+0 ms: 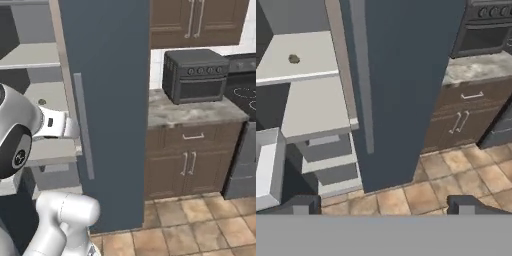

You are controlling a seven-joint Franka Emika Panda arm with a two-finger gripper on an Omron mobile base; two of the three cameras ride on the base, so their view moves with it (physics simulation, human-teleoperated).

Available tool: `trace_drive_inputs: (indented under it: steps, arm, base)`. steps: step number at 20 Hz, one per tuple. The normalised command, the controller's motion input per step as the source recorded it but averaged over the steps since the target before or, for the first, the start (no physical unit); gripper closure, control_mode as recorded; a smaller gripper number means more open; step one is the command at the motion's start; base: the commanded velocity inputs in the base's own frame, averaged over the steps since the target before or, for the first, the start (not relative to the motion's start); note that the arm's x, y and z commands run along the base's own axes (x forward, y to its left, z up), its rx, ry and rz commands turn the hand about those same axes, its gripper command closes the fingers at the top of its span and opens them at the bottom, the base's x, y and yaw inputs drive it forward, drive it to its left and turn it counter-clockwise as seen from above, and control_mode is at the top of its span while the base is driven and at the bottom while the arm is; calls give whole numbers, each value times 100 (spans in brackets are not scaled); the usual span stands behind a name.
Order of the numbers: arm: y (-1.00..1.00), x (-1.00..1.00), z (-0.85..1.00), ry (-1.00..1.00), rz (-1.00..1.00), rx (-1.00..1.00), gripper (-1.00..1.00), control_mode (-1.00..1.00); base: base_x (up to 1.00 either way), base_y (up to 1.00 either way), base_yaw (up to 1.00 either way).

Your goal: Take the sweet potato and garlic out of the freezer and place them in the tupperware container on the counter. Then put the tupperware containing the vegetables back in the freezer.

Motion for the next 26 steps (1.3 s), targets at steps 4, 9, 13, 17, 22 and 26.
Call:
trace_drive_inputs:
  steps: [4,9,13,17,22,26]
  arm:
    - [0,0,0,0,0,0,-100,100]
    - [0,0,0,0,0,0,-100,100]
    - [0,0,0,0,0,0,-100,100]
    - [0,0,0,0,0,0,-100,100]
    - [0,0,0,0,0,0,-100,100]
    - [0,0,0,0,0,0,-100,100]
  base:
    - [100,-4,79]
    - [79,16,32]
    - [25,28,10]
    - [-18,8,5]
    - [-6,16,7]
    - [0,23,14]
